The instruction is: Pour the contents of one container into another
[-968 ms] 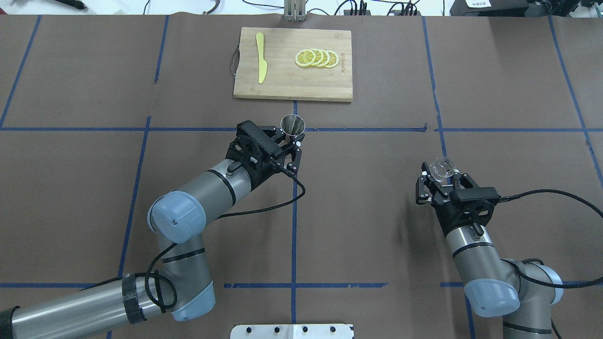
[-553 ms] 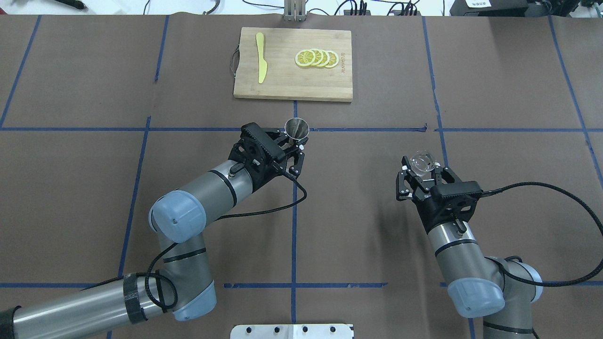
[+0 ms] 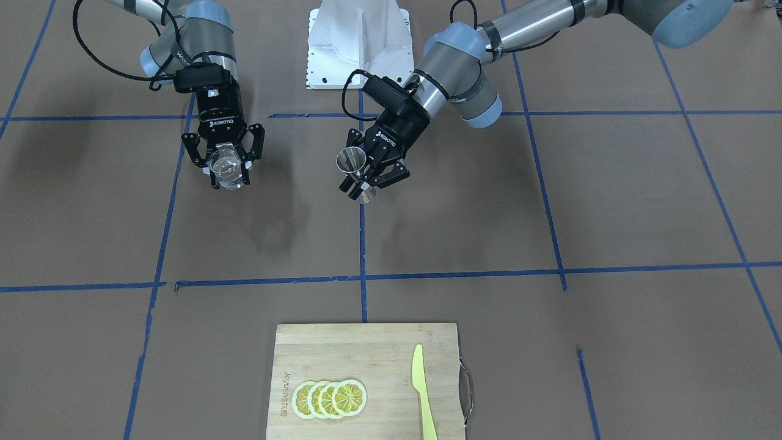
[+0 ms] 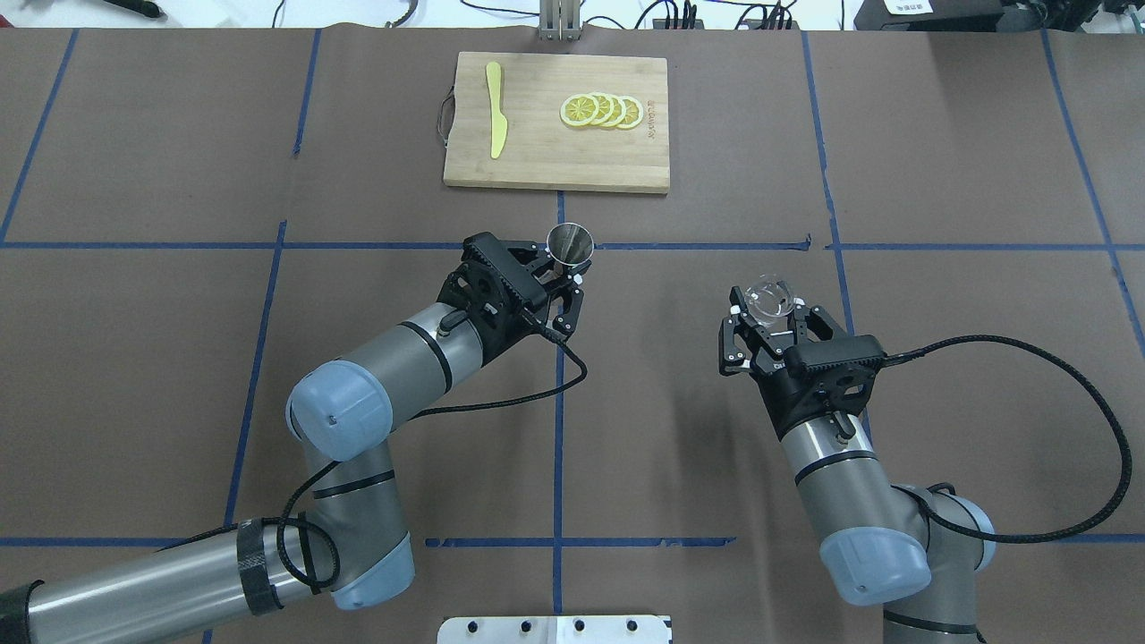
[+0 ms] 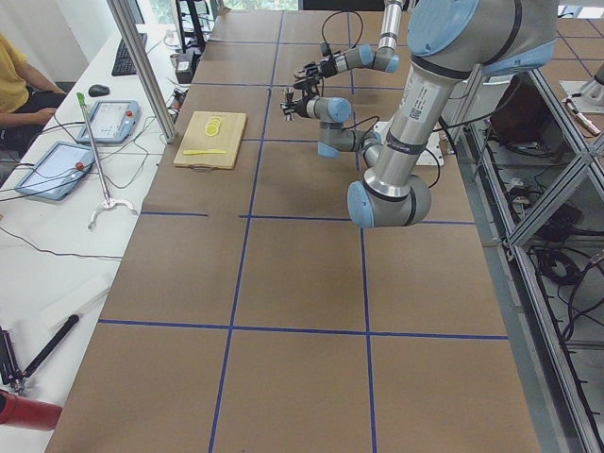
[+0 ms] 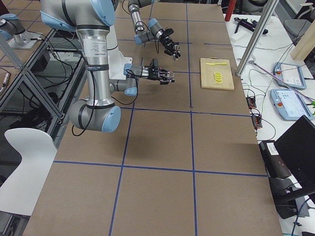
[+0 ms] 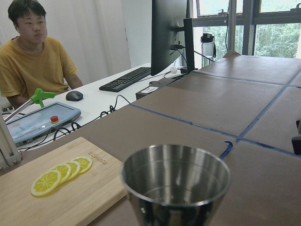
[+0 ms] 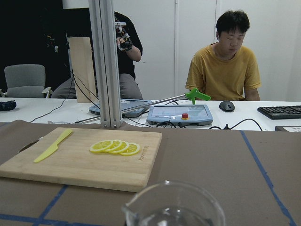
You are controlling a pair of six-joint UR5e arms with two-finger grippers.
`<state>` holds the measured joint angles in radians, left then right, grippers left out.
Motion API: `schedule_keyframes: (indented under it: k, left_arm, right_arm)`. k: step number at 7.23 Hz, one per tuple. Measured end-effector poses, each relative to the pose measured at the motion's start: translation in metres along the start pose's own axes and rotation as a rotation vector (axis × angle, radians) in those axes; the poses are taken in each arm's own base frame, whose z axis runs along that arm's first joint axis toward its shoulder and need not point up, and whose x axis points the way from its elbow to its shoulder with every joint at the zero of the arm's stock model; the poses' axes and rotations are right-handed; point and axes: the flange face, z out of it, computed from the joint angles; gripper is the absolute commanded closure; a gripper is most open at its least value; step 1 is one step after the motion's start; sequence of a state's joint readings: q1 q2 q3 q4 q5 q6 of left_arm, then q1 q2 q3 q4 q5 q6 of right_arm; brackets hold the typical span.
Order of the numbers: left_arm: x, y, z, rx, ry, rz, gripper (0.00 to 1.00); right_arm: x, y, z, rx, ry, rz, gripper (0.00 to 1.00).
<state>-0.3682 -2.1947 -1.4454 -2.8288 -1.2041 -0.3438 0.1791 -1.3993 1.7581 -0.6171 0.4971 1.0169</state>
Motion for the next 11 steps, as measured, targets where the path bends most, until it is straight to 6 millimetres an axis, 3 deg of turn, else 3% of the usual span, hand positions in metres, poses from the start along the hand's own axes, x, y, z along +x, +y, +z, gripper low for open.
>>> schedule_keyframes:
  k: [2, 4, 6, 8, 11]
  left_arm:
    - [0.000, 0.001, -0.001, -0.001, 0.001, 0.000, 1.00]
    - [0.003, 0.003, -0.006, 0.004, 0.010, -0.004, 1.00]
    - [0.024, 0.012, -0.026, 0.012, 0.057, -0.021, 1.00]
    - [0.029, 0.019, -0.046, 0.030, 0.118, -0.033, 1.00]
    - [0.034, 0.033, -0.046, 0.054, 0.172, -0.020, 1.00]
  right_arm:
    - [-0.040, -0.028, -0.005, 0.014, -0.034, 0.017, 1.00]
    - [-0.083, -0.075, -0.022, 0.010, -0.053, -0.032, 1.00]
    - [-0.118, -0.109, -0.031, -0.012, -0.037, -0.100, 1.00]
    - [-0.128, -0.121, -0.038, -0.027, -0.039, -0.165, 1.00]
    - [-0.128, -0.124, -0.046, -0.036, -0.055, -0.234, 1.00]
